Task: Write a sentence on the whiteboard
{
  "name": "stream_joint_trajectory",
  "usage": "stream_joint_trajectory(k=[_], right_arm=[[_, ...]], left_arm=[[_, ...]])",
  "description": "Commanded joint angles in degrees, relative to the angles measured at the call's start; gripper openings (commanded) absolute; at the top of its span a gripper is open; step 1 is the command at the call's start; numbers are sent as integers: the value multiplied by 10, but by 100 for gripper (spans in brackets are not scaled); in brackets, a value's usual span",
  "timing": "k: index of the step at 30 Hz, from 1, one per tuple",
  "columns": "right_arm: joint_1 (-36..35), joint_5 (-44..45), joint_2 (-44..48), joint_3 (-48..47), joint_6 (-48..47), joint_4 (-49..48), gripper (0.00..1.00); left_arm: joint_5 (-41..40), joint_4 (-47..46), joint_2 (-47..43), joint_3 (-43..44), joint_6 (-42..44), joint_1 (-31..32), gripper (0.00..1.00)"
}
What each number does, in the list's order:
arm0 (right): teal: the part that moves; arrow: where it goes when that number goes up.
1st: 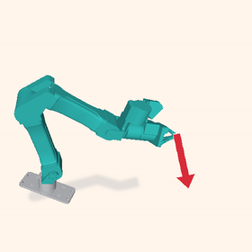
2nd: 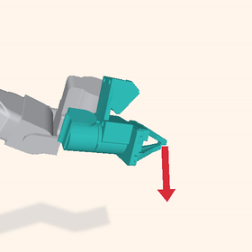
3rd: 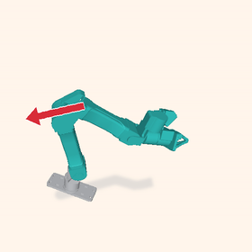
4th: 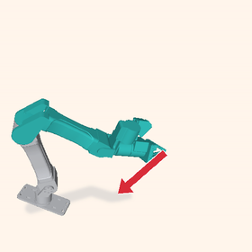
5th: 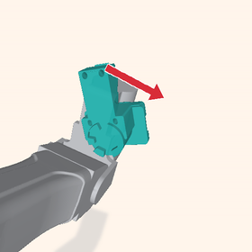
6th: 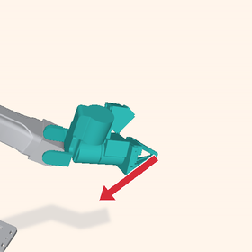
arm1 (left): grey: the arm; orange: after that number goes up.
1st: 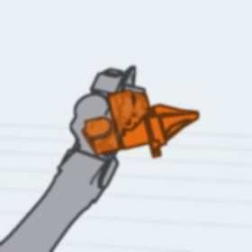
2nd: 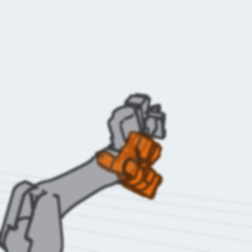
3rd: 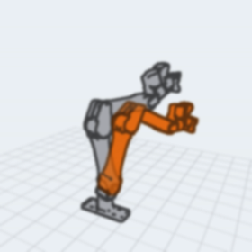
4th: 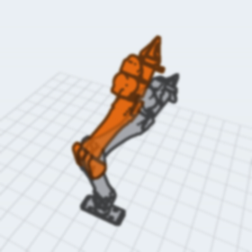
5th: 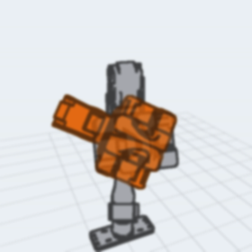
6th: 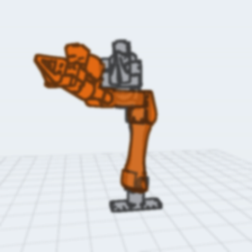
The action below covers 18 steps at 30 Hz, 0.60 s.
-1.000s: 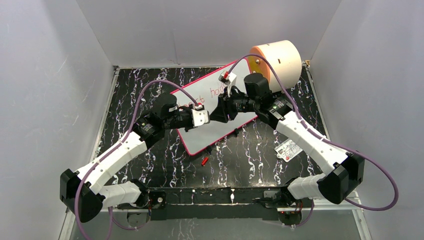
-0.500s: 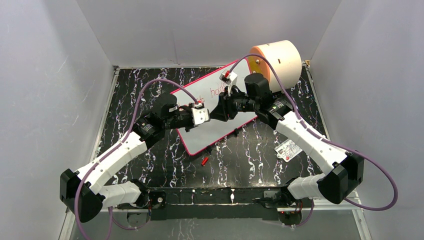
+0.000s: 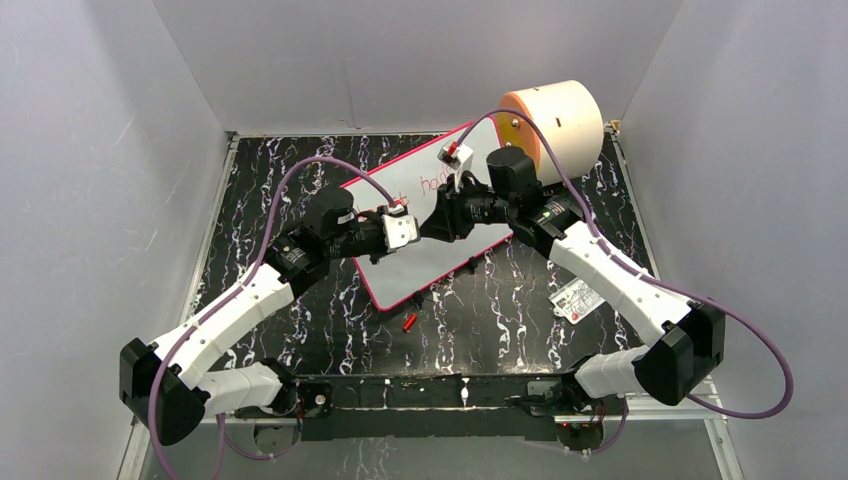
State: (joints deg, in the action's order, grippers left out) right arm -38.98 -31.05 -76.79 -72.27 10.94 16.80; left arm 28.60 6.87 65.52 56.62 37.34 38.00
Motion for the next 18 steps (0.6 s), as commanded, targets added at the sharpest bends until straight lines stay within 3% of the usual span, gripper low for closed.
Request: stream_joint_trajectory(k=[1, 5, 10, 12, 15, 18], right_arm=[[-2, -11, -2, -13, 2, -5, 31], [-2, -7, 2, -11, 4, -11, 23], [-2, -7, 7, -5, 6, -18, 1], [-2, -5, 13, 1, 6, -25, 0], [-2, 9, 23, 7, 5, -27, 0], [-2, 41, 33, 12, 2, -27, 0]], left_arm=[[-9, -12, -18, 17, -5, 1, 0], [-11, -10, -16, 19, -11, 1, 0], [-23, -17, -17, 17, -21, 0, 0], [-30, -22, -21, 14, -27, 1, 0], [-47, -32, -30, 9, -38, 1, 12], [-70, -32, -42, 6, -44, 0, 31]])
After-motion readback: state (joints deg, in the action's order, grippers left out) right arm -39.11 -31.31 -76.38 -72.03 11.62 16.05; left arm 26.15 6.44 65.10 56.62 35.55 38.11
